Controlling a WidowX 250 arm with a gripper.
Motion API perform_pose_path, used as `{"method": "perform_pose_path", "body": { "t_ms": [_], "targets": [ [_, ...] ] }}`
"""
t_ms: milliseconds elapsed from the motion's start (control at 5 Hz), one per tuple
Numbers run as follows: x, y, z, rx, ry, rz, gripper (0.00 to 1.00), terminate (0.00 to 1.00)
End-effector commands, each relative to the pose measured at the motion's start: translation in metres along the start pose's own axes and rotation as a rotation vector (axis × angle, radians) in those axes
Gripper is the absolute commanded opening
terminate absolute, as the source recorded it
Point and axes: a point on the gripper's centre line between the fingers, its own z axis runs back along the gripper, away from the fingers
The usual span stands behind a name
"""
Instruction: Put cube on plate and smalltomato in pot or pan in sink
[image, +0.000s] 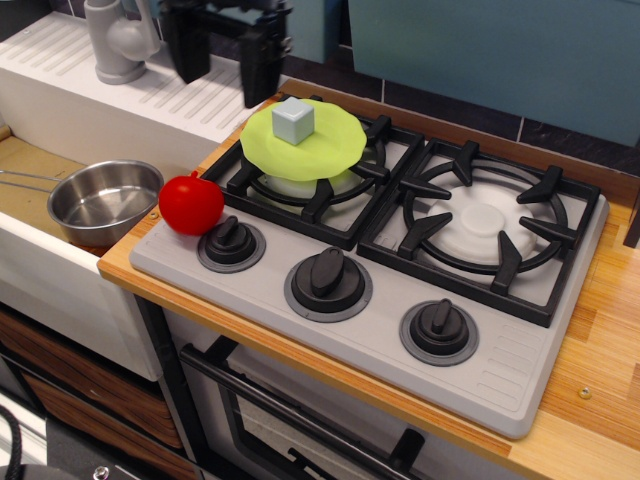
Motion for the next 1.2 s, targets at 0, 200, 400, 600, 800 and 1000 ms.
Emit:
{"method": "perform_pose_path", "body": {
  "t_ms": [0,200,400,600,800,1000],
  "targets": [
    [-0.007,0.013,0.015,0.064,-0.218,-0.019,1.0,0.0],
    [-0.011,0.015,0.014,0.085,-0.245,-0.009,1.0,0.0],
    [-0.013,0.015,0.014,0.127,-0.233,0.011,1.0,0.0],
    [-0.017,0.017,0.011,0.136,-0.222,0.025,1.0,0.0],
    [-0.02,0.018,0.002,0.118,-0.231,0.044,1.0,0.0],
    [-0.02,0.018,-0.008,0.103,-0.23,0.049,1.0,0.0]
  ]
}}
